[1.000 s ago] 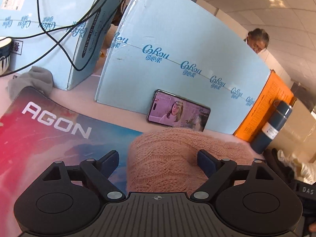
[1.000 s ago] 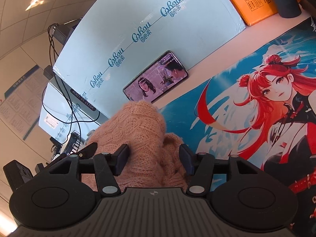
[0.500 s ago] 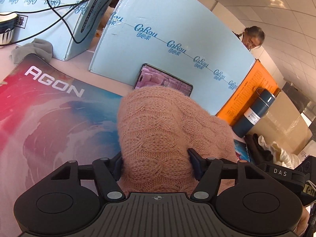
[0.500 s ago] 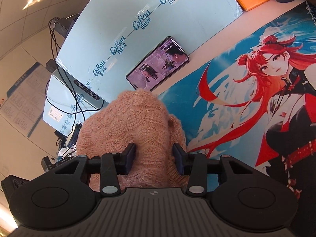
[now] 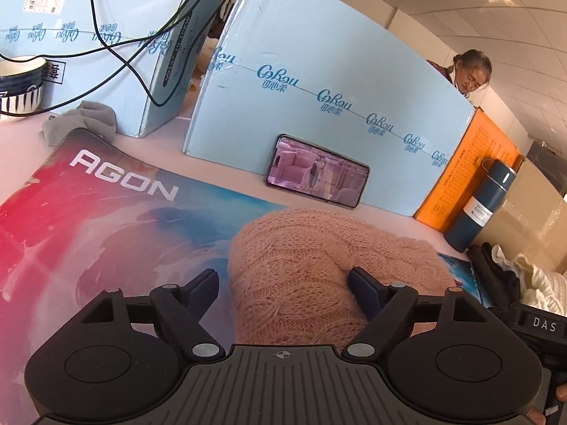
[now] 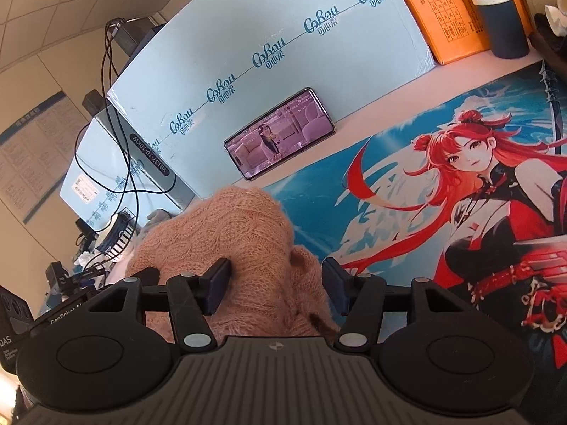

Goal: Fold clothes

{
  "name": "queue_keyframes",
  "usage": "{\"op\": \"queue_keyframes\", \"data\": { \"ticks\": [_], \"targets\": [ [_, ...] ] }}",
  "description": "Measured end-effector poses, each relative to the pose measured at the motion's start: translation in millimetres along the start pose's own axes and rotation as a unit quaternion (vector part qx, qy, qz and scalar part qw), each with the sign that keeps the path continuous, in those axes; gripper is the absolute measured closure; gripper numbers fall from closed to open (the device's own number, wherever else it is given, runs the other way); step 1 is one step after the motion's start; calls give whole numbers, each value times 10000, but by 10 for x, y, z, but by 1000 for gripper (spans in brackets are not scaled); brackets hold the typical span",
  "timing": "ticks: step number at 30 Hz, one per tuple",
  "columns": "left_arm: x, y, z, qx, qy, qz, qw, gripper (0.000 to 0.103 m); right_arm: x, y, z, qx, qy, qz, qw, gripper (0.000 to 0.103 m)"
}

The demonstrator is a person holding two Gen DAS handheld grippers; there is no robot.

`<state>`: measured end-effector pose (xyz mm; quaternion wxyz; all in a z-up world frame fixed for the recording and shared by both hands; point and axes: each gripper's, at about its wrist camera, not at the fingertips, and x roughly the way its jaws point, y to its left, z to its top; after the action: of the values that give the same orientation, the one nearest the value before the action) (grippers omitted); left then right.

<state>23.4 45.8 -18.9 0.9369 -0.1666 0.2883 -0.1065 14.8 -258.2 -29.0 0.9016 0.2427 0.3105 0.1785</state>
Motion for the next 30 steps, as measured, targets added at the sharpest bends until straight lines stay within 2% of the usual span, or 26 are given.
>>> {"op": "queue_keyframes", "data": {
  "ticks": [2, 6, 11, 14, 16, 21, 24, 26, 30],
  "targets": [
    [124, -41, 8, 110, 93, 198, 9997, 17, 65, 20, -5, -139, -13, -230, 9996, 46],
    [196, -68, -41, 271, 66, 457, 9986, 8, 142, -13, -48, -222, 31, -343, 9992, 43],
    [0, -7, 7, -133, -83, 76, 9998, 9, -2, -119, -9, 353, 111, 31, 9993, 41],
    [-171, 56, 3, -418, -135, -133, 9989, 7, -181, -173, 7, 699, 140, 169, 9973, 33],
    [-277, 132, -38, -716, -74, -260, 9971, 6, -286, -184, 3, 816, 228, 199, 9962, 22],
    [-340, 208, -184, -1079, 262, -580, 9921, 5, -336, -139, -34, 889, 609, 72, 9942, 19],
    [-282, 194, -267, -1195, 442, -773, 9888, 4, -228, -148, -85, 1045, 793, 183, 9912, 18],
    [-255, 158, -324, -1142, 366, -890, 9888, 0, -164, -130, -113, 1115, 764, 310, 9903, 15],
    [-187, 89, -338, -956, 347, -965, 9901, 0, -57, -29, -160, 1119, 674, 439, 9905, 14]
  ]
}}
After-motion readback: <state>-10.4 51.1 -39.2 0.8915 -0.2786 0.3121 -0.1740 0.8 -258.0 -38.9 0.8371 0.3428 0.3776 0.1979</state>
